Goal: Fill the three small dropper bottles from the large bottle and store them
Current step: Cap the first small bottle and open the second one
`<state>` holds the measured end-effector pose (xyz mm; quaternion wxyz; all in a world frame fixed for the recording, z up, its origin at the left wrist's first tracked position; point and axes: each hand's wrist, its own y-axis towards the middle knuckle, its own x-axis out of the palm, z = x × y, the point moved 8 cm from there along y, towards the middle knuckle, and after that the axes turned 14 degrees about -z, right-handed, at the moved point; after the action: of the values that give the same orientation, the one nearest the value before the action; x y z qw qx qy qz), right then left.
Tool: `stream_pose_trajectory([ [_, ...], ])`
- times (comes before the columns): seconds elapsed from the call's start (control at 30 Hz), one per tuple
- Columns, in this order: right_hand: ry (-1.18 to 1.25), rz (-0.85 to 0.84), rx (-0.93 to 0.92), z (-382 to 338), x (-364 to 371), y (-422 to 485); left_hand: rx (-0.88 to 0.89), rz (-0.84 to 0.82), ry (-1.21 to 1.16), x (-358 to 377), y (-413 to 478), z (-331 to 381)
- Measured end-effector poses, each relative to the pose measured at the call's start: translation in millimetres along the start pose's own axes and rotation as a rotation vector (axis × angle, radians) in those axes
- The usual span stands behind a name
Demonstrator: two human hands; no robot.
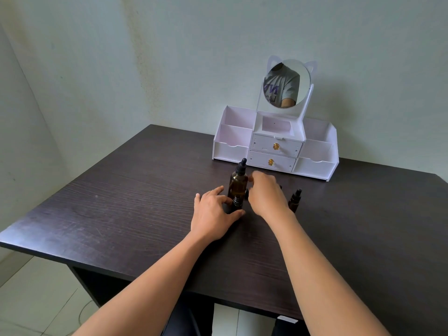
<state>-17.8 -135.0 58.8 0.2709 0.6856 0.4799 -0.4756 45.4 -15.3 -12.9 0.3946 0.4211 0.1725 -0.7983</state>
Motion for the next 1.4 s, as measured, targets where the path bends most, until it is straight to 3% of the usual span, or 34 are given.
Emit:
stream_pose_trajectory([
  [0.33,-0.139,-0.079,0.103,4.8,14.3,1.7,0.004,0.002,0.012,0.9,1.8,-0.8],
  [0.97,-0.124,-0.139,0.159,0.6,18.7,1.8,-0.001,-0.005,0.026,0.3,1.3,0.3],
  [1.4,0.164,0.205,0.009,7.6,-59.2,-6.9,-0.005,-0.004,-0.018,-2.0,-0.7,0.5],
])
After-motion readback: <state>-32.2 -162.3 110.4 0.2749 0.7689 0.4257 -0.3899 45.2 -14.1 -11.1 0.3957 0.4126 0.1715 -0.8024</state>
